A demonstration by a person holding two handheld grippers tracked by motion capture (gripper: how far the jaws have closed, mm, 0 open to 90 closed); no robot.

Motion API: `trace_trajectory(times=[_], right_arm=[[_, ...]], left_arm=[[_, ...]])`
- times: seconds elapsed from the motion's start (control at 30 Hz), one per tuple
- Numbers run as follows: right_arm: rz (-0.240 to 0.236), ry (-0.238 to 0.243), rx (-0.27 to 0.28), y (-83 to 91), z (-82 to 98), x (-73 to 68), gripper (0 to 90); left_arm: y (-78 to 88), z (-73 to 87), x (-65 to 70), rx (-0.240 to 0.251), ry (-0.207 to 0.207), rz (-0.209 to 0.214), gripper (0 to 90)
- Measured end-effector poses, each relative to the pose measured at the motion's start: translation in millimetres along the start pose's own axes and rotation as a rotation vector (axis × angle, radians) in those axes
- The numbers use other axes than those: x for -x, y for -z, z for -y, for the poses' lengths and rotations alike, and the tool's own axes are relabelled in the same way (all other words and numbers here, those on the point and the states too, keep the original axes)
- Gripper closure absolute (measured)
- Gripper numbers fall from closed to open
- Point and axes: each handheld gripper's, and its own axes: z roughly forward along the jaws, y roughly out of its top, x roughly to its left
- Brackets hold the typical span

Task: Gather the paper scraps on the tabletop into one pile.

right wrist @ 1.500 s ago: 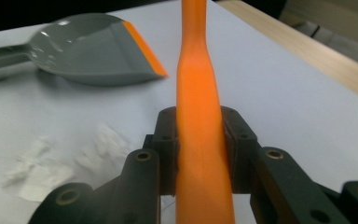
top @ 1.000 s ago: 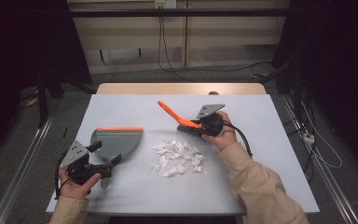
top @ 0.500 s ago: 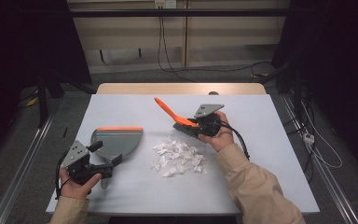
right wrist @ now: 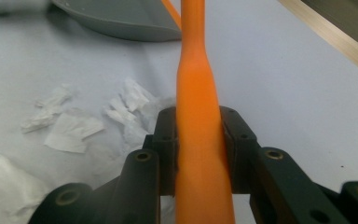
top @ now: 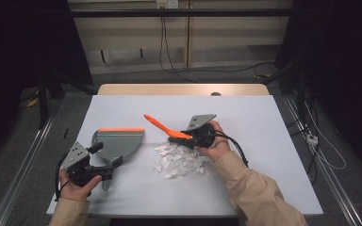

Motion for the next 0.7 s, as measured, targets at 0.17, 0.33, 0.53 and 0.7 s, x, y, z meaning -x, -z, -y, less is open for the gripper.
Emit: trace_trajectory(times=[0.17,0.33,0.53,0.7], right_arm=[[-0.015,0.012,0.022,10.7,-4.2,-7.2,71.4],[-0.032,0.005,0.061,26.9,-9.0,-9.3,71.4],[-0.039,-0.005,0.099,40.9,-12.9,-12.4,71.4],[0.009,-0.001,0.152,50.0,-19.6,-13.1,71.4]], left_arm=[[1.5,0.2,-0.6,0.001,-0.005,0.001,7.1],[1.3,0.3,-0.5,0.002,0.000,0.003,7.1],[0.5,-0.1,-0.2,0.004,-0.002,0.004,7.1],[-1.5,0.9,0.6,-0.005,-0.003,0.006,7.1]])
